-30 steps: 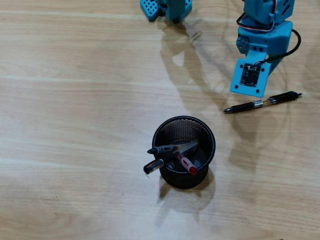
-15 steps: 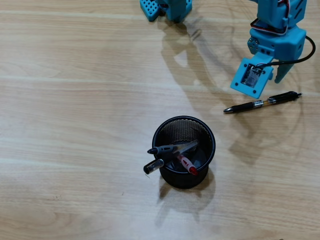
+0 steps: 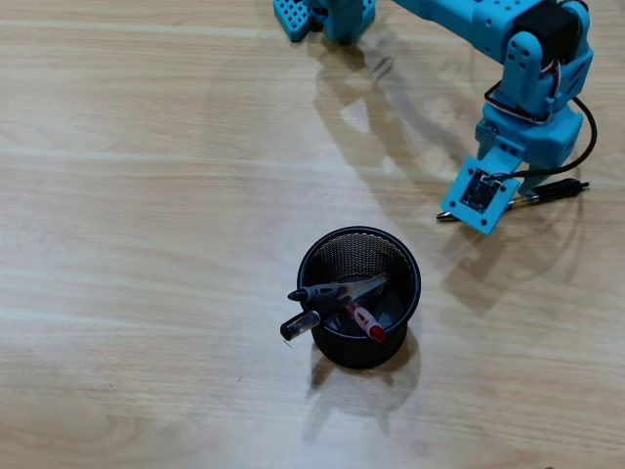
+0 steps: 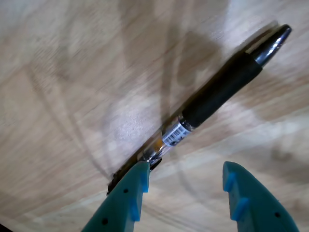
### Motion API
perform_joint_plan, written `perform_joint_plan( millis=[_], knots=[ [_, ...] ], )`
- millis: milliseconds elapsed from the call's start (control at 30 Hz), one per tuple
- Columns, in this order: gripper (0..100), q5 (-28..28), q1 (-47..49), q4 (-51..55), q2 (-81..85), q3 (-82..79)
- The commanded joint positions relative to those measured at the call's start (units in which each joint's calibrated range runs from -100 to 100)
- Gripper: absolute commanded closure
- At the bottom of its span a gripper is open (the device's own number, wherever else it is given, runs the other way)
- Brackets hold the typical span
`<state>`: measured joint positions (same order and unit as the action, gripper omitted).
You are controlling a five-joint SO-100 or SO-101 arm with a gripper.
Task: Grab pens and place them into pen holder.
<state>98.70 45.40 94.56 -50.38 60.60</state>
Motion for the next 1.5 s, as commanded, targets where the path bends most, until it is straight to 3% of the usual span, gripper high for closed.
perform_joint_plan(
  millis=[0,567,700,1467],
  knots=[
    [82,1.1,-1.9,-3.5,-1.3,0.8],
    [82,1.2,-3.5,-7.2,-8.6,0.3],
    [86,1.2,-3.5,-7.2,-8.7,0.2],
    [91,1.2,-3.2,-6.9,-8.6,0.2]
  ],
)
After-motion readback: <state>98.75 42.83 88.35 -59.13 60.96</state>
